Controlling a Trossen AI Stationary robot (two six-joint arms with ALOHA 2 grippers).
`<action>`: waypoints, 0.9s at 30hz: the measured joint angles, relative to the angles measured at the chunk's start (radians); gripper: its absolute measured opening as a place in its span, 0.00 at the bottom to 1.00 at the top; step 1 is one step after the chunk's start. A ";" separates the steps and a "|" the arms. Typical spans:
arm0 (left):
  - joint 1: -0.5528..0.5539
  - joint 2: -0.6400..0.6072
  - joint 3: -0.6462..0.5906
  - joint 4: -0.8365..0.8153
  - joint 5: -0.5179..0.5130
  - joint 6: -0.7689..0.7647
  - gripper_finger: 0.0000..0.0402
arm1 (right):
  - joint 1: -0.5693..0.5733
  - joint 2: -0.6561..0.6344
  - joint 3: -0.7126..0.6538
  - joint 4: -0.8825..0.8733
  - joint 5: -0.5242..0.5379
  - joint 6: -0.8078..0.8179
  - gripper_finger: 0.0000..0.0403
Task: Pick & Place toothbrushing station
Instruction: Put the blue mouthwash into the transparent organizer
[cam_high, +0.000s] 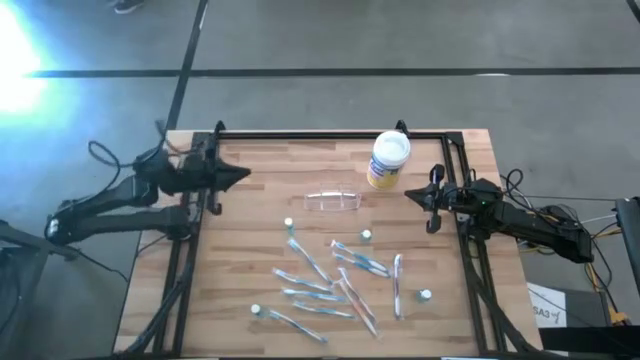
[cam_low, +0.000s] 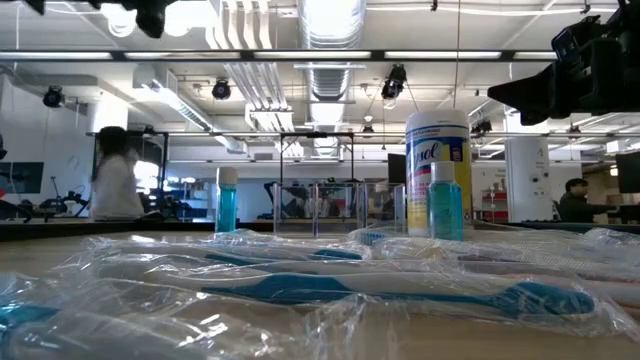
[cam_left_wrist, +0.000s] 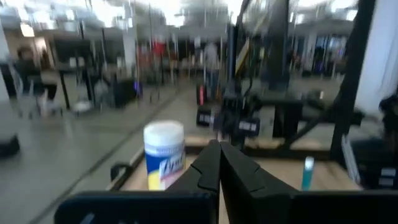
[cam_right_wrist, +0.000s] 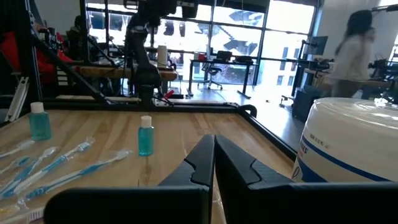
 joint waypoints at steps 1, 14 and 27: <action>0.000 0.043 0.041 -0.053 0.006 0.018 0.02 | 0.000 0.000 0.000 0.000 0.000 0.000 0.02; 0.000 0.481 0.491 -0.493 0.096 0.240 0.01 | 0.000 0.000 0.000 0.004 0.000 0.029 0.02; 0.000 0.729 0.740 -0.707 0.092 0.330 0.07 | 0.000 -0.001 0.000 0.007 0.000 0.026 0.02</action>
